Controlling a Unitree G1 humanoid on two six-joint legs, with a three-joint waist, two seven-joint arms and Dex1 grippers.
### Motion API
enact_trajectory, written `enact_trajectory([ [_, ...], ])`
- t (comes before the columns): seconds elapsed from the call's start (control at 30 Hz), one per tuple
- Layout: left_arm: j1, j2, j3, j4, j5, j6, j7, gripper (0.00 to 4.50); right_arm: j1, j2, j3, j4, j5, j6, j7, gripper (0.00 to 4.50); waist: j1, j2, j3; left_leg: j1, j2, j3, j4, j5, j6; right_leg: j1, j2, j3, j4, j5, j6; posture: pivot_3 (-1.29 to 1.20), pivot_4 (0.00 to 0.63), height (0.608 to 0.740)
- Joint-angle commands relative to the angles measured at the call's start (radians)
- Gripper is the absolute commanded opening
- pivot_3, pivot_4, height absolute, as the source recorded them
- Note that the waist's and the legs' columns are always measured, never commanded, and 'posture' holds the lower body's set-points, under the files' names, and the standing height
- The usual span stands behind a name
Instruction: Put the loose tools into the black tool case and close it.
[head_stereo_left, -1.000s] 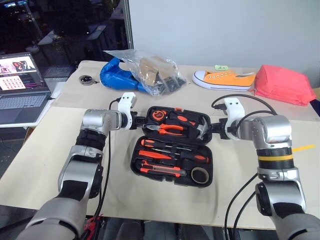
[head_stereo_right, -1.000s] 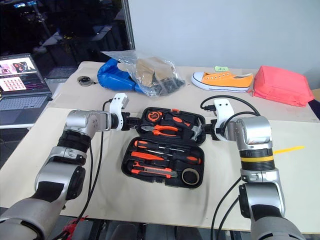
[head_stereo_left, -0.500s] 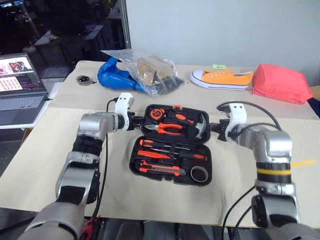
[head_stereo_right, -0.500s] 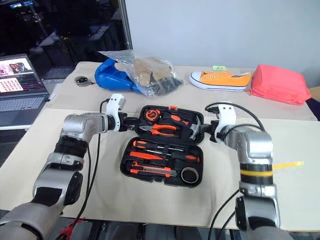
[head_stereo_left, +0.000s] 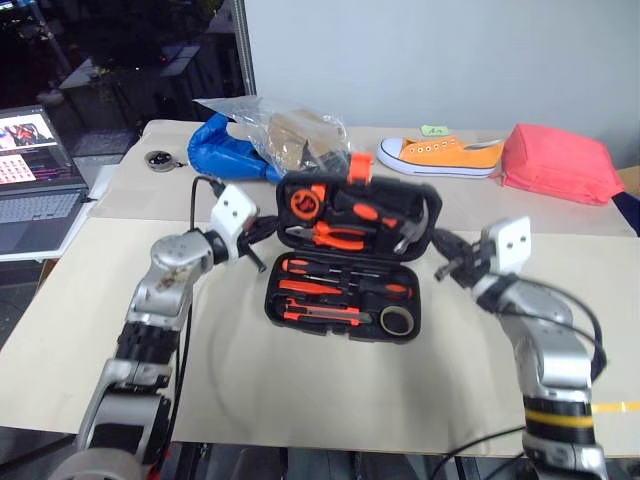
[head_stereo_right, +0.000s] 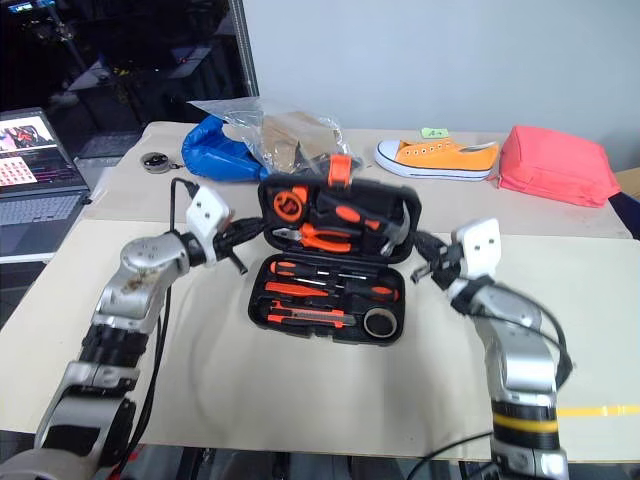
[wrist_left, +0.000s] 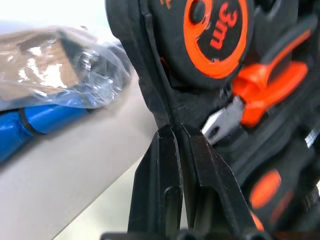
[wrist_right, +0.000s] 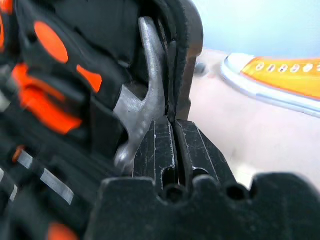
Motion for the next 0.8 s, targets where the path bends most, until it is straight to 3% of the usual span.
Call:
enact_trajectory([
  [0.03,0.091,0.022,-0.051,-0.1,0.025,-0.082,-0.045,0.0,0.124,-0.02,0.095,-0.12,-0.045,-0.207,0.083,0.05,-0.002,0.0,0.0,0.001,0.001,-0.001,0.0,-0.001,0.001,0.002,0.0,0.0,0.0,0.0,0.0,0.0,0.15,0.74],
  [0.17,0.218,0.102,0.043,-0.186,-0.066,-0.017,-0.095,0.0,0.256,-0.096,0.082,-0.115,-0.098,-0.326,0.118,0.05,-0.015,0.0,0.0,0.013,0.0,-0.001,0.001,-0.002,0.002,0.011,-0.001,0.002,-0.004,0.0,0.001,0.0,0.15,0.74],
  [0.23,0.277,0.159,0.118,-0.241,-0.165,0.083,-0.144,0.69,0.293,-0.157,0.055,-0.092,-0.119,-0.378,0.14,0.0,-0.019,-0.002,0.001,0.026,0.002,0.003,0.001,-0.002,0.002,0.023,0.0,0.001,-0.004,-0.006,0.005,0.0,0.15,0.74],
  [0.3,0.333,0.225,0.197,-0.29,-0.262,0.191,-0.197,1.08,0.319,-0.222,0.024,-0.074,-0.121,-0.365,0.172,0.7,-0.024,-0.002,0.001,0.029,0.002,0.006,0.001,-0.002,0.002,0.025,0.001,0.001,-0.004,-0.008,0.005,0.0,0.15,0.74],
  [0.4,0.4,0.323,0.299,-0.35,-0.385,0.332,-0.26,2.26,0.375,-0.333,-0.023,-0.082,-0.083,-0.287,0.25,1.57,-0.024,-0.005,0.002,0.03,0.004,0.008,0.001,-0.001,0.003,0.023,0.0,0.001,0.001,-0.008,0.004,0.0,0.15,0.74],
  [0.43,0.418,0.352,0.332,-0.368,-0.42,0.372,-0.276,2.53,0.407,-0.376,-0.046,-0.087,-0.069,-0.276,0.29,1.58,-0.023,-0.004,0.003,0.029,0.004,0.008,0.001,0.0,0.003,0.023,0.0,0.001,0.002,-0.008,0.004,0.0,0.15,0.74],
  [0.5,0.444,0.389,0.379,-0.401,-0.48,0.433,-0.297,2.53,0.459,-0.431,-0.075,-0.097,-0.055,-0.274,0.338,1.58,-0.015,-0.004,0.003,0.029,0.004,0.009,0.001,0.0,0.003,0.022,0.0,0.001,0.002,-0.009,0.003,0.0,0.15,0.74],
  [0.6,0.485,0.451,0.461,-0.501,-0.639,0.575,-0.357,2.53,0.568,-0.473,-0.157,-0.213,0.16,-0.103,0.443,1.58,-0.005,-0.004,0.003,0.028,0.004,0.01,0.001,0.0,0.003,0.022,0.0,0.001,0.001,-0.01,0.004,0.0,0.15,0.74],
  [0.7,0.554,0.514,0.539,-0.623,-0.808,0.701,-0.422,2.59,0.594,-0.544,-0.172,-0.354,0.375,0.079,0.518,0.92,-0.009,-0.005,0.003,0.026,0.007,0.01,0.001,-0.001,0.002,0.021,0.0,0.0,0.002,-0.012,0.003,0.0,0.15,0.74],
  [0.77,0.602,0.553,0.577,-0.696,-0.89,0.758,-0.467,2.59,0.557,-0.578,-0.112,-0.421,0.421,0.135,0.536,0.15,-0.014,-0.007,0.004,0.026,0.009,0.007,0.0,-0.002,0.002,0.02,0.0,0.002,0.0,-0.012,0.003,0.0,0.15,0.74],
  [0.8,0.619,0.564,0.589,-0.722,-0.911,0.77,-0.477,2.59,0.537,-0.592,-0.076,-0.441,0.414,0.148,0.544,0.07,-0.015,-0.007,0.004,0.026,0.01,0.007,0.0,-0.002,0.002,0.02,0.0,0.002,-0.001,-0.012,0.003,0.0,0.15,0.74],
])
